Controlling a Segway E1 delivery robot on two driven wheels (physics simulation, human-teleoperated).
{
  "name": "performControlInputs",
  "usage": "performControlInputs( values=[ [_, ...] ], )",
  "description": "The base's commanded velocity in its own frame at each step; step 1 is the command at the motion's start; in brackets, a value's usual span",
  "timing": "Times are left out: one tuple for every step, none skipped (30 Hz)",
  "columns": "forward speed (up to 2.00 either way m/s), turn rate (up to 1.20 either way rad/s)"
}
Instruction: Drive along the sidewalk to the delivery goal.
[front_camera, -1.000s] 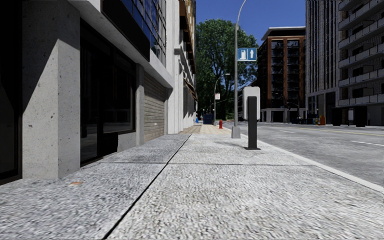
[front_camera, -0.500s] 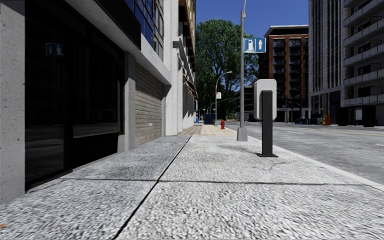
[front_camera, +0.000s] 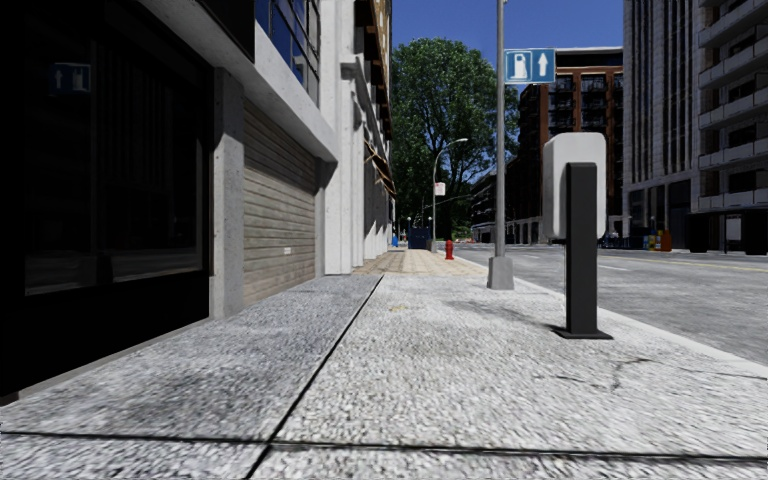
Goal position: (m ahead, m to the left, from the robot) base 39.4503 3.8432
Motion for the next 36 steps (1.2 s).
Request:
performControlInputs(
  values=[
    [2.00, 0.00],
    [2.00, 0.00],
    [2.00, 0.00],
    [2.00, 0.00],
    [2.00, 0.00],
    [2.00, 0.00],
    [2.00, 0.00],
    [2.00, -0.03],
    [2.00, -0.12],
    [2.00, -0.24],
    [2.00, -0.33],
    [2.00, -0.33],
    [2.00, -0.35],
    [2.00, -0.34],
    [2.00, -0.19],
    [2.00, 0.00],
    [2.00, 0.00],
    [2.00, 0.00],
    [2.00, 0.00],
    [2.00, 0.00],
    [2.00, 0.00],
    [2.00, 0.00],
    [2.00, 0.00],
    [2.00, 0.00],
    [2.00, 0.00],
    [2.00, 0.00],
    [2.00, 0.00],
    [2.00, 0.00],
    [2.00, 0.00],
    [2.00, 0.00],
    [2.00, 0.00],
    [2.00, 0.00],
    [2.00, 0.00],
    [2.00, 0.00],
    [2.00, 0.00],
    [2.00, 0.00]
  ],
)
